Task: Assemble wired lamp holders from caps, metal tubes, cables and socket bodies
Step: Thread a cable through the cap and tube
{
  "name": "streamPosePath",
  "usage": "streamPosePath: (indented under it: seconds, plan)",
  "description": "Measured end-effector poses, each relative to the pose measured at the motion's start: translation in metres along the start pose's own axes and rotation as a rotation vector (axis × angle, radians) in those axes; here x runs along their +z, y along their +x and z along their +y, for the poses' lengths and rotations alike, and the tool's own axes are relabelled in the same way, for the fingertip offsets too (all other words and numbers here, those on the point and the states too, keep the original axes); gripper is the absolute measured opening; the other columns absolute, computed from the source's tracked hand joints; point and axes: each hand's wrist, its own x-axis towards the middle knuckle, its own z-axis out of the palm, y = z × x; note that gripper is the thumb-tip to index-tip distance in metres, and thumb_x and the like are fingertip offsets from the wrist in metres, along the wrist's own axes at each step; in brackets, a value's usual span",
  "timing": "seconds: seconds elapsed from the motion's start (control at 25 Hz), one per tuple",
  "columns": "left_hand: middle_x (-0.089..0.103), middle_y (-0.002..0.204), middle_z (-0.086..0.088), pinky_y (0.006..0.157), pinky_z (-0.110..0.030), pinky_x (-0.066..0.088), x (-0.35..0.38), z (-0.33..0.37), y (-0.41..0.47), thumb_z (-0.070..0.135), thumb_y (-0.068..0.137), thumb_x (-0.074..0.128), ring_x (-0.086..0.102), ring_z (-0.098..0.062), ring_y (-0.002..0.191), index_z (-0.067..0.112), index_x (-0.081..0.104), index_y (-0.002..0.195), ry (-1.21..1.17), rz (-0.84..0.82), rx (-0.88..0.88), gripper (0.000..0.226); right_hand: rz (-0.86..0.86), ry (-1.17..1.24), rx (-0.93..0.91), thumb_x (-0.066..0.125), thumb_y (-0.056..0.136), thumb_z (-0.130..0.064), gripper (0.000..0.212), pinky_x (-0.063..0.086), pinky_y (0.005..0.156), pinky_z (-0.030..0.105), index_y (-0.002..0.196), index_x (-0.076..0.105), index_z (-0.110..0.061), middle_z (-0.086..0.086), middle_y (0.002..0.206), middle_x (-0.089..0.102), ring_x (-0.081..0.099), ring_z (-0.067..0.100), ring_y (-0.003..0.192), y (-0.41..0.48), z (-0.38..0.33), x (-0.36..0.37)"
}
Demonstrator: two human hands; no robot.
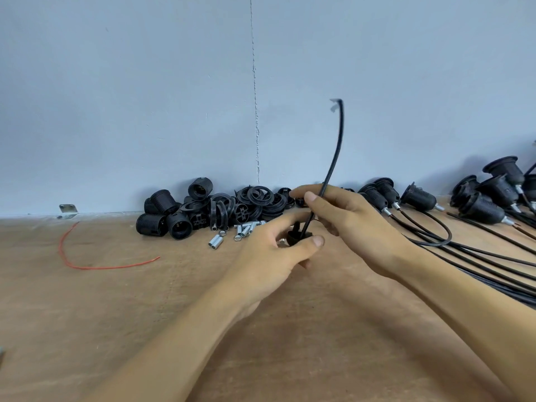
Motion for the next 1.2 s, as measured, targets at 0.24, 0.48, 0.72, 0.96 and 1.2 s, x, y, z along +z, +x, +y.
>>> streamPosePath:
  seconds: [0.24,0.48,0.72,0.96,1.2]
  plan:
    - [0.073,0.113,0.010,0.083,-0.029,0.054,0.008,-0.006,-0.001,0.023,0.097,0.069,0.075,-0.012,0.097,0.033,0.067,0.118,-0.057,-0.025,-0.011,0.023,-0.019,-0.102,0.082,0.048,0.104,-0.034,0.028,0.041,0.098,0.021,0.124,0.067,-0.038,-0.018,0.122,0.063,0.057,-0.006,0.115,0.002,0.003,0.004]
    - [0.078,0.099,0.000,0.071,-0.025,0.052,0.005,-0.003,0.003,0.018,0.095,0.070,0.070,-0.012,0.087,0.024,0.072,0.116,-0.228,-0.045,0.038,0.022,-0.169,0.069,0.122,0.041,0.107,-0.038,0.032,0.051,0.081,0.021,0.132,0.060,-0.036,-0.007,0.104,0.076,0.070,0.004,0.091,-0.001,0.005,0.005]
    - [0.078,0.104,-0.003,0.078,-0.030,0.060,-0.006,-0.006,0.011,0.006,0.091,0.074,0.074,-0.017,0.089,0.018,0.072,0.111,-0.271,0.179,0.135,0.024,-0.163,0.294,0.251,0.036,0.107,-0.045,0.044,0.053,0.069,0.028,0.110,0.068,-0.015,0.002,0.095,0.073,0.065,0.018,0.076,0.000,0.009,0.016]
    - [0.079,0.089,0.002,0.067,-0.024,0.054,-0.013,0.000,0.017,0.015,0.088,0.078,0.072,-0.010,0.081,0.026,0.073,0.090,-0.343,0.365,0.110,0.012,0.041,0.083,0.223,0.038,0.109,-0.028,0.040,0.031,0.049,0.018,0.086,0.071,-0.028,-0.014,0.057,0.039,0.032,0.007,0.050,-0.001,0.019,0.016]
    - [0.078,0.093,-0.007,0.069,-0.024,0.057,-0.034,-0.009,0.021,0.011,0.086,0.080,0.073,-0.017,0.088,0.020,0.062,0.103,-0.386,0.582,0.069,0.027,0.434,-0.719,0.094,0.043,0.104,-0.025,0.025,0.040,0.069,0.034,0.108,0.067,-0.017,0.002,0.088,0.070,0.060,0.026,0.083,0.006,0.031,-0.024]
